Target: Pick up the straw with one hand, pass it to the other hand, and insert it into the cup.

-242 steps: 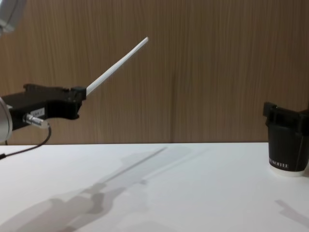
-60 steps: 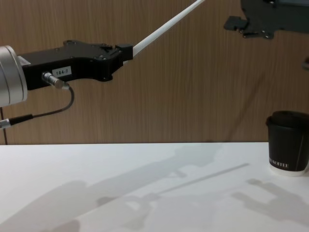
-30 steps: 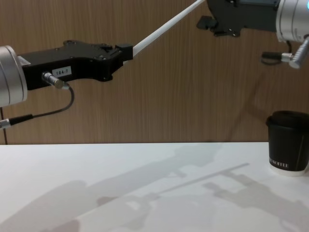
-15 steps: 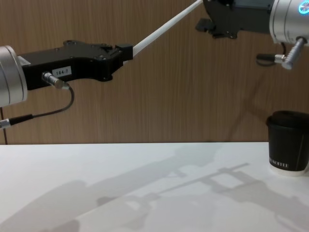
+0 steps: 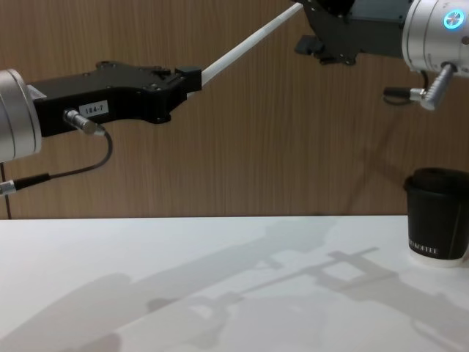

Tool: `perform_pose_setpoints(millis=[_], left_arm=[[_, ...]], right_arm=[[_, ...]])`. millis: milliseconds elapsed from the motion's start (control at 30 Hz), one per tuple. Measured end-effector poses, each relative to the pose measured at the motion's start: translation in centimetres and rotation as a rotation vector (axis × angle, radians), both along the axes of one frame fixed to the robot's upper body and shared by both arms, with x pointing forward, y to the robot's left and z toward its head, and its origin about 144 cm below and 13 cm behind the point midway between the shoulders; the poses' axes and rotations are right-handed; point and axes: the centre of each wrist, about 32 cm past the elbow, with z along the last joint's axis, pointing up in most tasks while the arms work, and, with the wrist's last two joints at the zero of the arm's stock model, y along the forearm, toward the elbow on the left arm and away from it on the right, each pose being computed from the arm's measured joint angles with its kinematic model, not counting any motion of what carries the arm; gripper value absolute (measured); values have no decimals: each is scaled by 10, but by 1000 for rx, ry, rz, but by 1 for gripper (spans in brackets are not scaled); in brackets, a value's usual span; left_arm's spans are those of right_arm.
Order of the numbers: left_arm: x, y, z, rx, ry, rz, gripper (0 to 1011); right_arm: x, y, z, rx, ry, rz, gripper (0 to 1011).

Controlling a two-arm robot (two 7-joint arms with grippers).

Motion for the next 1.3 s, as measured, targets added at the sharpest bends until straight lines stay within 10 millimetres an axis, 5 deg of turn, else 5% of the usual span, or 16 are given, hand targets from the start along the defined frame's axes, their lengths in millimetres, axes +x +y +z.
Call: perform_pose_setpoints(millis=[367,1300], left_arm=[[0,0,0,0,0,0,0],[0,0,0,0,0,0,0]], right_arm=[[2,0,0,1,0,1,963],[4,0,0,2,0,2,137]])
